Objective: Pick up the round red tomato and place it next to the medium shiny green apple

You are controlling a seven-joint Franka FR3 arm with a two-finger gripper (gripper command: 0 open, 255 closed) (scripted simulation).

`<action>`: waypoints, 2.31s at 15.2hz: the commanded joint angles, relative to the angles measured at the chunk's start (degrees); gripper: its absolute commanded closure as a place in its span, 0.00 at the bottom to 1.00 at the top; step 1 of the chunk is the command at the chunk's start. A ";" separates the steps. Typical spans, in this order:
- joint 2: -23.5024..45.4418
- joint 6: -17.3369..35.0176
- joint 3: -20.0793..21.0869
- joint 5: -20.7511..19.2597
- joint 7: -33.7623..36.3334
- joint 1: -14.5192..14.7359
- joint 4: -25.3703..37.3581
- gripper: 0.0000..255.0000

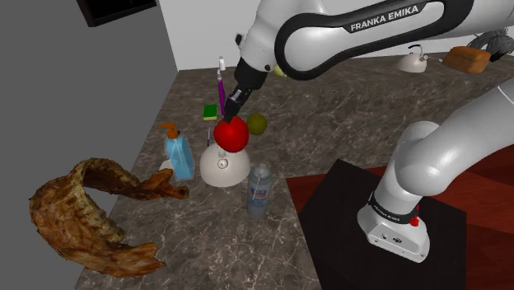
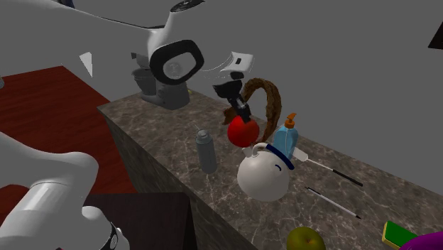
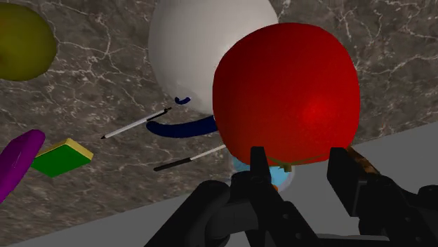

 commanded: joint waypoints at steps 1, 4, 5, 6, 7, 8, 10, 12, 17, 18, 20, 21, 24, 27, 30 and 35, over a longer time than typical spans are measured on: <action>-0.97 -0.31 -2.97 0.50 -3.60 -0.19 -1.23 1.00; -1.49 -0.94 -7.06 0.75 -8.44 -0.86 -1.99 1.00; -1.54 -1.17 -8.42 0.77 -10.02 -1.12 -2.11 1.00; -1.52 -1.41 -9.74 0.79 -11.61 -1.42 -2.16 1.00; -1.45 -1.66 -11.08 0.78 -13.18 -1.71 -2.15 1.00; -1.31 -1.92 -12.41 0.76 -14.74 -2.02 -2.06 1.00; -0.86 -2.46 -15.01 0.72 -17.84 -2.67 -1.69 1.00; -0.15 -3.04 -17.58 0.67 -20.92 -3.33 -1.04 1.00; 2.23 -4.49 -23.12 0.71 -27.59 -4.72 1.34 1.00; 2.34 -3.73 -23.15 0.88 -27.83 -4.65 0.67 1.00; 2.60 -2.21 -23.22 1.23 -28.32 -4.50 -0.64 1.00; 2.75 -1.44 -23.25 1.41 -28.58 -4.42 -1.27 1.00; 3.28 0.89 -23.38 2.02 -29.39 -4.14 -3.12 1.00; 3.94 3.24 -23.55 2.70 -30.26 -3.81 -4.87 1.00; 4.75 5.62 -23.75 3.49 -31.22 -3.41 -6.51 1.00; 6.39 9.65 -24.22 5.06 -33.03 -2.58 -9.00 1.00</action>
